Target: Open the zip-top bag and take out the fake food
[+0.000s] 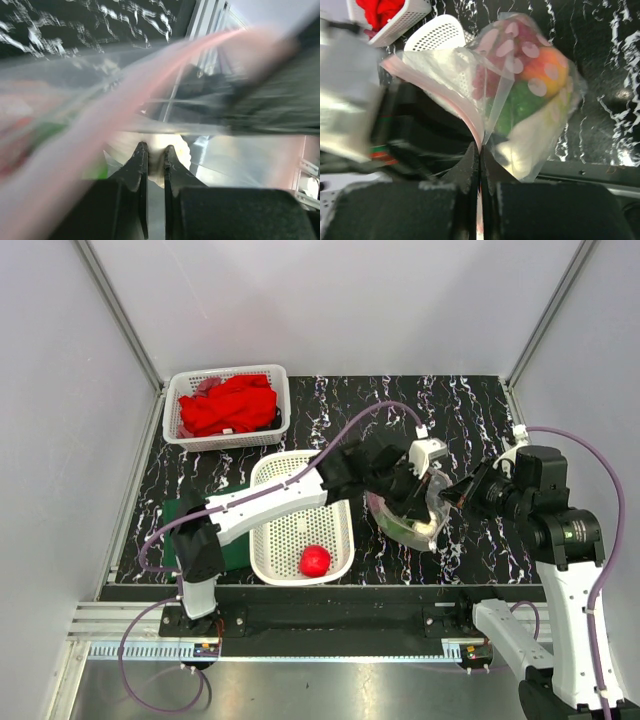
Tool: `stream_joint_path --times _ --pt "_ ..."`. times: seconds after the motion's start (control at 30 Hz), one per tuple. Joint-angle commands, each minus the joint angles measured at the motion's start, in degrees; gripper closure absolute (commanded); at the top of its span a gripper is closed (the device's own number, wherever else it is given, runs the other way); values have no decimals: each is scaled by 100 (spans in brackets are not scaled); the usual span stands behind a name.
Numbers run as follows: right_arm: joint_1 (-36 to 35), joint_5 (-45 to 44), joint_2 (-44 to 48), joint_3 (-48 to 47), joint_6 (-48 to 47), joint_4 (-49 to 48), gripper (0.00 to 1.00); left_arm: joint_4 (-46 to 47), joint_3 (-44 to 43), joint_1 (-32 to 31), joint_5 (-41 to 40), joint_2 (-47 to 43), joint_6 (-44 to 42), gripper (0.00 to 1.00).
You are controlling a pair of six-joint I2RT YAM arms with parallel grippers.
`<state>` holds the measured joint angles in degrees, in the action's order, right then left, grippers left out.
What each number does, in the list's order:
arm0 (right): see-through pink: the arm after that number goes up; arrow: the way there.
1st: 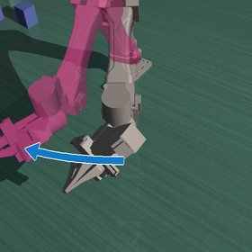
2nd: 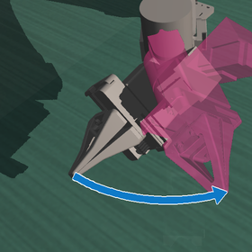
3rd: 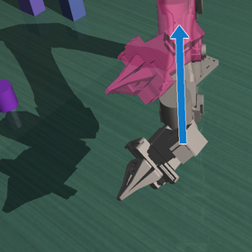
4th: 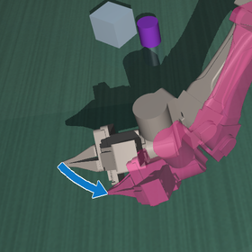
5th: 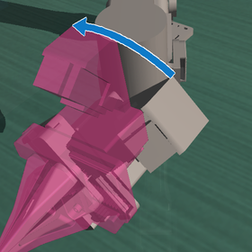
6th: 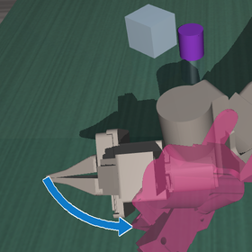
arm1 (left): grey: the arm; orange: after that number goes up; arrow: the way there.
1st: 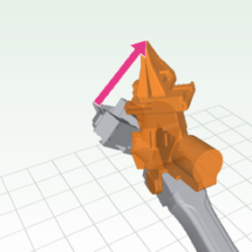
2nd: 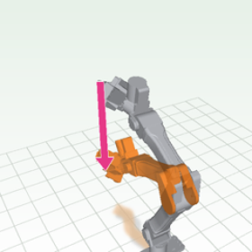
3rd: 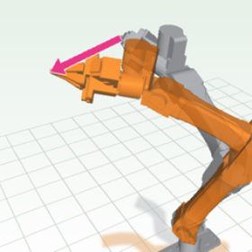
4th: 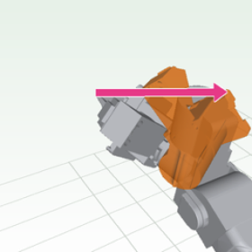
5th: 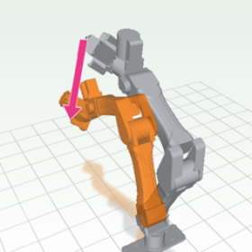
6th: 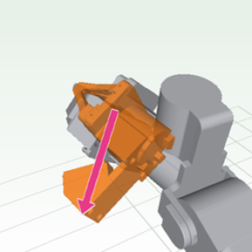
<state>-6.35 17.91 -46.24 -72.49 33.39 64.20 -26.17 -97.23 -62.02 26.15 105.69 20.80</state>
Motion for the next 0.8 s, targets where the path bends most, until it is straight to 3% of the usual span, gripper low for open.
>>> stream_joint_path --times 0.0,0.17,0.43,0.63,0.77 --pt "-15 -148 97 77 -640 -539 100 -580 -1094 111 -215 -286 -199 100" --pt "-15 11 247 340 -860 -786 100 -960 -1684 269 -488 -215 -76 100" --pt "-15 -411 63 508 -737 -734 100 -986 -2537 463 327 -443 320 100" --pt "-15 -473 -157 438 -781 -672 100 -521 -2292 463 1277 -1084 680 100" --pt "-7 -473 -219 358 -825 -602 100 14 -2019 471 1358 -1638 1118 100"
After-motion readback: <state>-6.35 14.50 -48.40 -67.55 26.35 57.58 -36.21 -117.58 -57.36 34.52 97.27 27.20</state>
